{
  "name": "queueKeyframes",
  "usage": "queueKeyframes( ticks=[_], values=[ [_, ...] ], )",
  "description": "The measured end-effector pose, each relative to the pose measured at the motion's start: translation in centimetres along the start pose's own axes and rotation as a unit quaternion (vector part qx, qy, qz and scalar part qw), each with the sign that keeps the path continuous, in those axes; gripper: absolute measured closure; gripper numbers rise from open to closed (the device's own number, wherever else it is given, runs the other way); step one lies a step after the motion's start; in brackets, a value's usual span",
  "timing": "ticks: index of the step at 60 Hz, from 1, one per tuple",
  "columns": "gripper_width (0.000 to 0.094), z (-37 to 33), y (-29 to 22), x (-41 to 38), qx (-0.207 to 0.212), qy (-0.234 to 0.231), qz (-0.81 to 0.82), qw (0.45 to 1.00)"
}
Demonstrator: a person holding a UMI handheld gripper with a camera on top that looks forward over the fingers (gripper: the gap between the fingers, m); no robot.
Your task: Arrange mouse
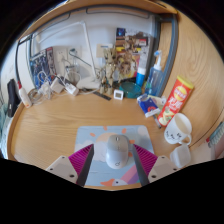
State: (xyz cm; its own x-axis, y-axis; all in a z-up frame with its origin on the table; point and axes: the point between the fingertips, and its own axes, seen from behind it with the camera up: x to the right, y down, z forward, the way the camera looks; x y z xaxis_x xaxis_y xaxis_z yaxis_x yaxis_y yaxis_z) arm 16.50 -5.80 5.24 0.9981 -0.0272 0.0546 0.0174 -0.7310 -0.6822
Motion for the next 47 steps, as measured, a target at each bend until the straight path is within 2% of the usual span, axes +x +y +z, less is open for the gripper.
queueKeyframes(
  ticks=[13,22,30,35,36,37,47],
  values=[
    [0.0177,-9.7,-7.3,-2.4,0.062,0.016,-0.002,0.998],
    [0.0180,-14.5,-10.9,-5.2,0.108,0.003,0.008,0.994],
    [0.0181,-16.6,-11.5,-7.3,0.128,-0.010,0.008,0.992],
    [0.0180,-17.4,-11.2,-8.7,0.126,-0.015,0.001,0.992],
    [0.0180,-19.1,-9.7,-7.7,0.123,-0.017,-0.002,0.992],
    [0.0179,-17.8,-11.0,-9.3,0.125,-0.017,-0.001,0.992],
    [0.0176,-18.3,-9.9,-11.1,0.117,-0.023,-0.002,0.993]
  ],
)
